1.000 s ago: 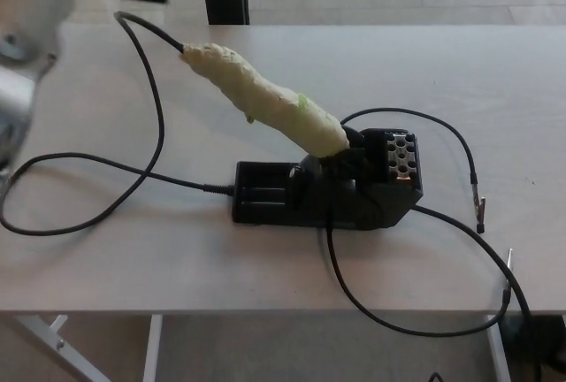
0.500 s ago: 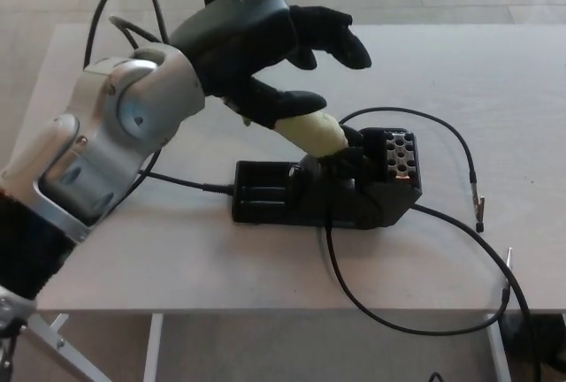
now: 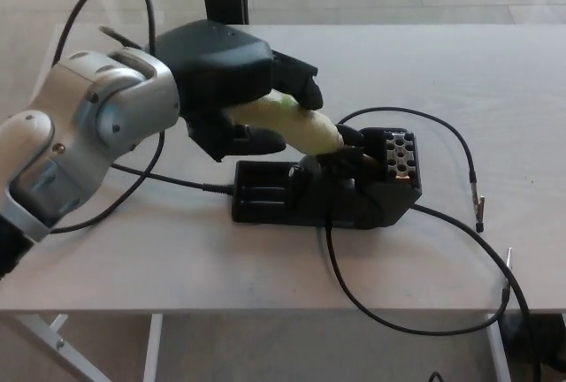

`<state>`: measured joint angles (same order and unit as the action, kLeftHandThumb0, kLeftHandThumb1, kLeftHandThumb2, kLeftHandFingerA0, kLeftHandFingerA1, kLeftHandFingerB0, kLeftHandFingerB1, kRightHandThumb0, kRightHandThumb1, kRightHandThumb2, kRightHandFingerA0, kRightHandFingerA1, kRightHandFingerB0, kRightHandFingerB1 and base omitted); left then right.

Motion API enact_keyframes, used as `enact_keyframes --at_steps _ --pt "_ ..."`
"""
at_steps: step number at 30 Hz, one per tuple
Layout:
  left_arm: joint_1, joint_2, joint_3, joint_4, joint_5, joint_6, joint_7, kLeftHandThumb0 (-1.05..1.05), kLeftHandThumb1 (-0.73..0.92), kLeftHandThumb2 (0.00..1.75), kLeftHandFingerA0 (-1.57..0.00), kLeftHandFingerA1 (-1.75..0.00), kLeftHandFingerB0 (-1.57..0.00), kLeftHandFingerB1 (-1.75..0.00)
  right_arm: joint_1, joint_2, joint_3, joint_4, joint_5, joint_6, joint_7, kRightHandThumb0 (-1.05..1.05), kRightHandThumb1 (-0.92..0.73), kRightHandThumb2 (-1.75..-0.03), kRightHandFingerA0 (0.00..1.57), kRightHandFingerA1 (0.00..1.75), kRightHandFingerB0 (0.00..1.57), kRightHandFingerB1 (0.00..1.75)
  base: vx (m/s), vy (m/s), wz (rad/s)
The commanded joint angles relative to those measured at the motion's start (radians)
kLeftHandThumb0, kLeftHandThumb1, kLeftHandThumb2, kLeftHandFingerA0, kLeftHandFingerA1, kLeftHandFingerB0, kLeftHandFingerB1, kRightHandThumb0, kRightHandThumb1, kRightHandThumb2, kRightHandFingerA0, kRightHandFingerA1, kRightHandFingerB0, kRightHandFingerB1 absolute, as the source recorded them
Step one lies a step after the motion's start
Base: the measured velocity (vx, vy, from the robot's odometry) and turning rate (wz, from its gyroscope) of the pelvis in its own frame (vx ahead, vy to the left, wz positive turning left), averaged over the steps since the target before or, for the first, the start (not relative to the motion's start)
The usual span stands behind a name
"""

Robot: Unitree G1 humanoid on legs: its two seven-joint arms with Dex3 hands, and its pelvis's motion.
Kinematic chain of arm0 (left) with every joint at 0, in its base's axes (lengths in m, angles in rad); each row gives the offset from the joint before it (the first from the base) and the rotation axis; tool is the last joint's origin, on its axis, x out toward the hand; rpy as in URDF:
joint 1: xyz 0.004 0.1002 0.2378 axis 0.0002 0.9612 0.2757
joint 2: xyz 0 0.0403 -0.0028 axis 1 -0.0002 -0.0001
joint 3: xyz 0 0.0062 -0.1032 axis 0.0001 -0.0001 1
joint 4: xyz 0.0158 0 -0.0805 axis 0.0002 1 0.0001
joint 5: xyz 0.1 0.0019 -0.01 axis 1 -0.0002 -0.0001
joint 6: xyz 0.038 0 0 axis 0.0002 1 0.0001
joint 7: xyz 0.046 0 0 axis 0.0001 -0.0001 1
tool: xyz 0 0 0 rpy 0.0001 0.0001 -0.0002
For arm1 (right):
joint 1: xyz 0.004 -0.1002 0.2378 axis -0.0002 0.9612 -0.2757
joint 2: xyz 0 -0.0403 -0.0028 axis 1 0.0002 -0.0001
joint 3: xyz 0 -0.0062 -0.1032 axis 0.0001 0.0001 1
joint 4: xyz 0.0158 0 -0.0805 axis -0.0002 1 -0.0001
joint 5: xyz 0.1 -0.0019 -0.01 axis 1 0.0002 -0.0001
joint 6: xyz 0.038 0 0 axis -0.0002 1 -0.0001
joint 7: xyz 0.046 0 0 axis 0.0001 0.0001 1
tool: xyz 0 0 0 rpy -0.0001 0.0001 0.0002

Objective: Use the left hand of the robot to grab the soldering gun kept on the middle of the table and pull it out of its base and keep it on the left side of the base

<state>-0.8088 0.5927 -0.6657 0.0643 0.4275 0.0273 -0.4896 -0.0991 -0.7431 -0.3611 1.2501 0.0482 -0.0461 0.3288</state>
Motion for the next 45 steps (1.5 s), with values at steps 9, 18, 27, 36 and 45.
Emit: enact_keyframes --at_steps 9,18,27,36,45 --pt "-0.069 0.129 -0.186 -0.060 0.677 -0.013 0.027 -0.74 0.76 0.63 0.00 -0.13 -0.29 -0.35 -0.024 -0.034 0.014 0.003 -0.006 -0.015 -0.009 -1.05 -0.11 -1.10 0.38 0.55 0.34 0.28 0.00 0.000 0.00" --pt "-0.025 0.093 -0.202 -0.030 0.827 0.036 0.398 -0.58 0.45 0.72 -0.59 -1.09 -0.08 -0.42 -0.034 -0.031 0.009 -0.002 -0.001 -0.018 -0.009 -1.05 -0.15 -1.11 0.35 0.52 0.35 0.27 0.00 0.000 0.00" --pt "0.014 0.065 -0.190 0.080 0.740 -0.087 0.762 -0.34 0.50 0.64 -0.98 -1.64 -1.01 -0.95 -0.040 -0.021 -0.013 0.000 0.014 -0.033 -0.054 -1.05 -0.15 -1.14 0.40 0.50 0.42 0.30 0.00 0.000 0.00" --pt "0.046 0.064 -0.142 0.131 0.660 -0.155 0.906 -0.38 0.61 0.67 -0.98 -1.70 -0.92 -1.08 -0.035 -0.015 -0.025 0.001 0.023 -0.049 -0.069 -1.05 -0.20 -1.15 0.47 0.56 0.42 0.32 0.00 0.000 0.00" --pt "0.069 0.097 -0.064 0.117 0.551 -0.205 0.825 -0.37 0.41 0.92 -1.27 -1.36 -0.86 -0.83 -0.032 -0.011 -0.035 -0.004 0.033 -0.034 -0.085 -1.05 -0.23 -1.17 0.55 0.55 0.38 0.34 0.00 0.000 0.00"
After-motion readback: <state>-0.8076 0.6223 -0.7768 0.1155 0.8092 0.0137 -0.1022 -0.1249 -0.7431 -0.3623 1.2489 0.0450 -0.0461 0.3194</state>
